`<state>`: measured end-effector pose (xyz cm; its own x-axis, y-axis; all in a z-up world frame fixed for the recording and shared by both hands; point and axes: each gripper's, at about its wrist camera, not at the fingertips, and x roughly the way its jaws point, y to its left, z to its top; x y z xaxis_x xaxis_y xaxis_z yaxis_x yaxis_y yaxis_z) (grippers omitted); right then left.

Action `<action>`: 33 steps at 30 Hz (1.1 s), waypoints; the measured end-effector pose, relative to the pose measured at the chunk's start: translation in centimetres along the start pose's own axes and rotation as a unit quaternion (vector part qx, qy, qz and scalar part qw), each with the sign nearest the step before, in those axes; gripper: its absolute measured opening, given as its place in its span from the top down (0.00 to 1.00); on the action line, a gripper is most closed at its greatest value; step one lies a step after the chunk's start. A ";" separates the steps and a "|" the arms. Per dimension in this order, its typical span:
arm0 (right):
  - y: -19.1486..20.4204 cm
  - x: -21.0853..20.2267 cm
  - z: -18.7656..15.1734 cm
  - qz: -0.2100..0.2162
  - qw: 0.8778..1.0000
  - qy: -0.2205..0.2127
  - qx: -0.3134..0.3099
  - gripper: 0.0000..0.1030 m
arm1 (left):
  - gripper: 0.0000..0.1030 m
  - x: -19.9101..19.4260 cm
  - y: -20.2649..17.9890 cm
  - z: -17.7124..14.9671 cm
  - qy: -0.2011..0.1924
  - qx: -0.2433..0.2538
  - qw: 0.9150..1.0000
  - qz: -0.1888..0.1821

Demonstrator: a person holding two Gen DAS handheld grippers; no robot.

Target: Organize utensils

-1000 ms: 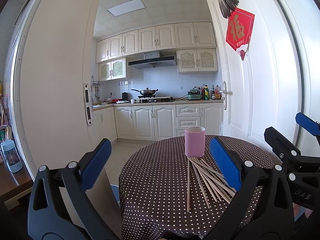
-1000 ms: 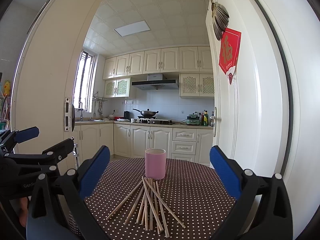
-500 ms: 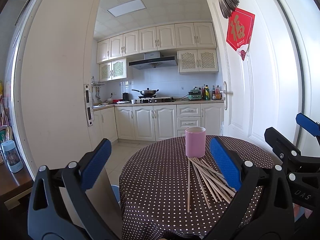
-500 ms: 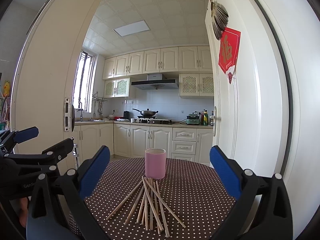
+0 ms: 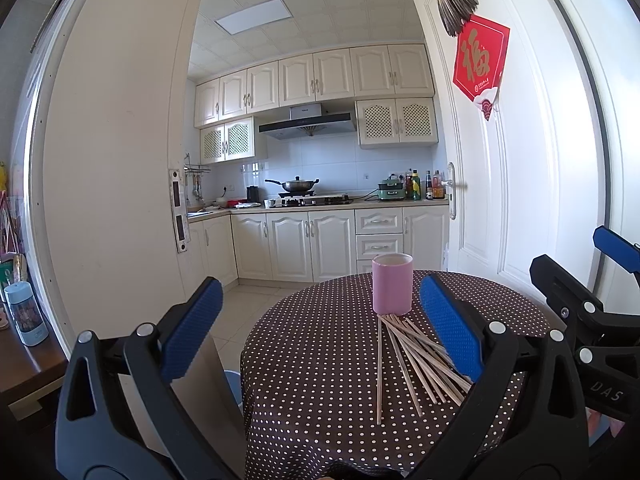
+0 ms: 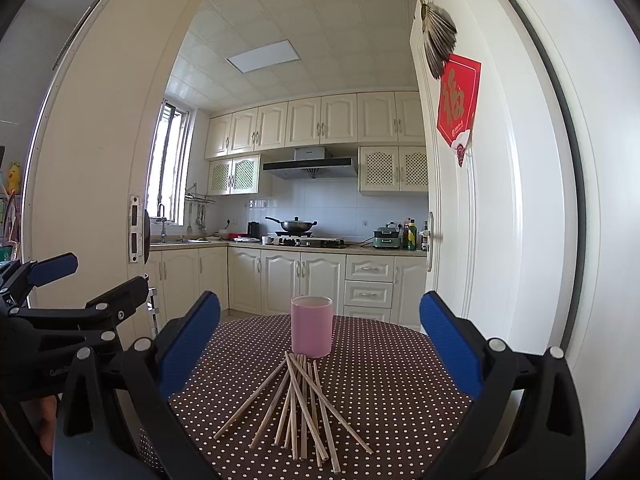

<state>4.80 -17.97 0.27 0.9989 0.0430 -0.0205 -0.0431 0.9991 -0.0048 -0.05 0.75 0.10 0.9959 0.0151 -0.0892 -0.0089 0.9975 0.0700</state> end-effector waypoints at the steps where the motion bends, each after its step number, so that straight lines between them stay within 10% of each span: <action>1: 0.0 0.0 0.0 0.000 1.000 0.000 0.000 0.07 | 0.06 0.0 0.1 0.0 0.000 0.000 1.000 0.000; 33: -0.2 -0.1 0.0 0.000 1.000 0.003 0.004 0.07 | 0.06 0.0 -0.1 -0.1 -0.001 0.002 1.000 0.001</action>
<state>4.69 -18.18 0.28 0.9987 0.0425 -0.0266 -0.0424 0.9991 0.0025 -0.09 0.69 -0.03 0.9960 0.0178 -0.0880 -0.0113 0.9972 0.0742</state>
